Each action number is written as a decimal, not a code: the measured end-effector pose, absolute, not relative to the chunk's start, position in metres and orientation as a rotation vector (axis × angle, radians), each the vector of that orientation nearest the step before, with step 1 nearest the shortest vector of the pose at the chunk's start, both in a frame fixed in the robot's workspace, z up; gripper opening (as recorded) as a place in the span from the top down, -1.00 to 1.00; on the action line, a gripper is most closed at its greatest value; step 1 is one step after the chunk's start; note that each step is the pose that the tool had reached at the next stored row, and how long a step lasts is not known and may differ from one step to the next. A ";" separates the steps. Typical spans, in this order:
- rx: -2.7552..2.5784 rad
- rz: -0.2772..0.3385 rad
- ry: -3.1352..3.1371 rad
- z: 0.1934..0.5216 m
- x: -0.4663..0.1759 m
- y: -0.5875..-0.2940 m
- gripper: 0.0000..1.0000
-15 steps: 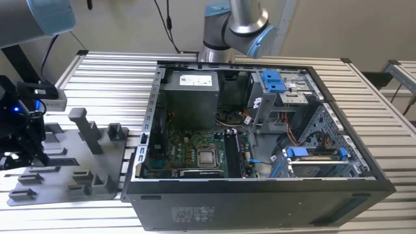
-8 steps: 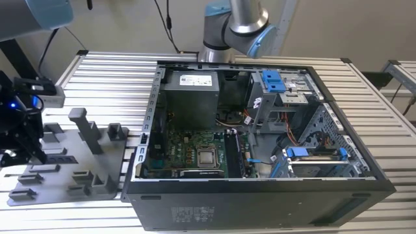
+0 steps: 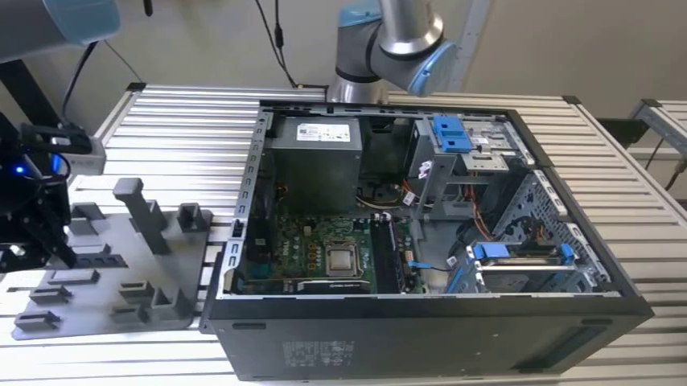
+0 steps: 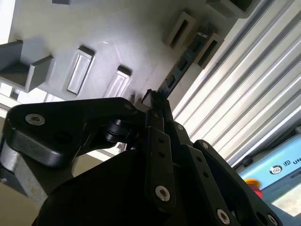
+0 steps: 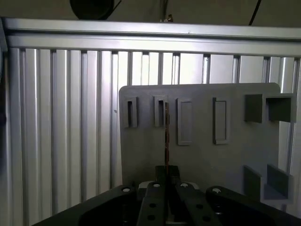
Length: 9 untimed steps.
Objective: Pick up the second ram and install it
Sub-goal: 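Pick up the second ram and move it above second insertion slot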
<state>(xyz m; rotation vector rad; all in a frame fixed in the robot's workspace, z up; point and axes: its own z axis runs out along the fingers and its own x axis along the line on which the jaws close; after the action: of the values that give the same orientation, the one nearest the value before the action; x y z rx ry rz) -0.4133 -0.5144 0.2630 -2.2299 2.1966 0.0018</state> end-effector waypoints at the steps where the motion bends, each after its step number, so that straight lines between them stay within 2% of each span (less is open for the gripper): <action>1: -2.230 0.002 2.197 0.264 -0.413 -0.514 0.72; 9: -2.229 0.002 2.198 0.278 -0.413 -0.514 0.72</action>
<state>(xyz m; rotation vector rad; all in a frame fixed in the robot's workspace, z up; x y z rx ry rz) -0.4134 -0.5138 0.2783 -2.2291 2.1978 0.0020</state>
